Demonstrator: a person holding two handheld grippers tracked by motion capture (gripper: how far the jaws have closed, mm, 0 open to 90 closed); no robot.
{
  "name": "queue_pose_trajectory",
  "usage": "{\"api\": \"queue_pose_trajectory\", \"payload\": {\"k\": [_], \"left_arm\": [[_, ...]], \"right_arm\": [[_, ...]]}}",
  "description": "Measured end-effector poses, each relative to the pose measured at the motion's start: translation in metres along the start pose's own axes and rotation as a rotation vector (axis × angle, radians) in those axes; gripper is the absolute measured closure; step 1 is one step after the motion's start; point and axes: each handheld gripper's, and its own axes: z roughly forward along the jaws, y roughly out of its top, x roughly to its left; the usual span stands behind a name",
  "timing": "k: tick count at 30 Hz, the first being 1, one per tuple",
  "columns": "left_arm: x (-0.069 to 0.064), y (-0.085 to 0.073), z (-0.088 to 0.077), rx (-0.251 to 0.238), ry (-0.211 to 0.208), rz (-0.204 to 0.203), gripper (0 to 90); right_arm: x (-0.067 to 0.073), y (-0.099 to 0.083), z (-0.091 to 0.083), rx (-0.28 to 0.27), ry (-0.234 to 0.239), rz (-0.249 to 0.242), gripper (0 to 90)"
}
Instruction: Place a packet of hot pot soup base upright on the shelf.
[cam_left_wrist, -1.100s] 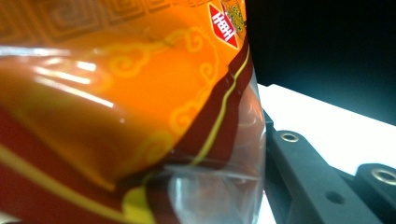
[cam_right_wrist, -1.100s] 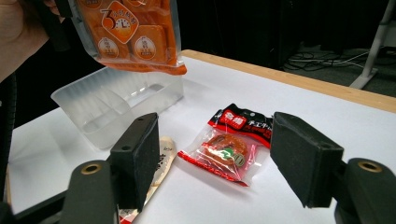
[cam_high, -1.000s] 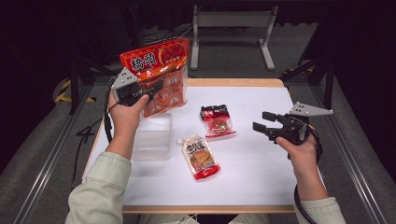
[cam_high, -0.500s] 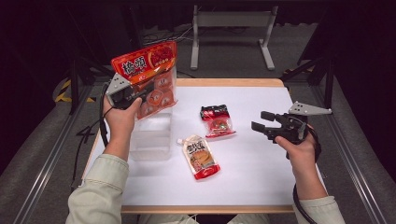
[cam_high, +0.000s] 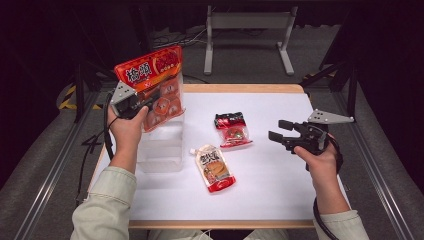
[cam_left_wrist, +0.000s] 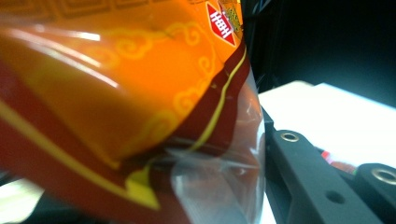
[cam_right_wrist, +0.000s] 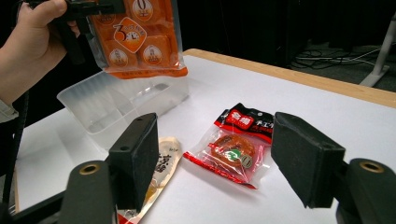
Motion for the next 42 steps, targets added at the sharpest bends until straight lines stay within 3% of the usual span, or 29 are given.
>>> {"api": "queue_pose_trajectory", "payload": {"k": [11, 17, 27, 30, 32, 35, 38, 42], "left_arm": [[0.002, -0.017, 0.001, 0.038, 0.022, -0.017, 71.0], [0.004, -0.032, 0.008, 0.071, 0.009, -0.050, 71.0], [0.007, -0.031, 0.008, 0.108, -0.030, -0.060, 70.5], [0.010, -0.031, 0.006, 0.145, -0.036, -0.067, 70.2], [0.009, -0.031, 0.007, 0.200, -0.044, -0.049, 69.9], [0.005, -0.029, 0.009, 0.224, -0.051, -0.026, 69.9], [0.004, -0.027, 0.009, 0.243, -0.052, -0.029, 69.9], [0.003, -0.023, 0.008, 0.308, -0.055, -0.024, 69.6]], "right_arm": [[0.001, 0.000, 0.000, 0.001, 0.008, 0.000, 33.2], [0.002, -0.001, 0.003, 0.010, 0.011, -0.001, 33.2], [0.002, -0.002, 0.004, 0.014, 0.011, 0.002, 33.0], [0.002, -0.002, 0.004, 0.017, 0.014, 0.000, 32.8], [0.002, -0.002, 0.005, 0.019, 0.016, 0.003, 32.6], [0.002, -0.002, 0.006, 0.023, 0.016, 0.005, 32.4], [0.002, -0.003, 0.006, 0.025, 0.017, 0.007, 32.3], [0.001, -0.003, 0.007, 0.029, 0.018, 0.009, 32.0]]}}
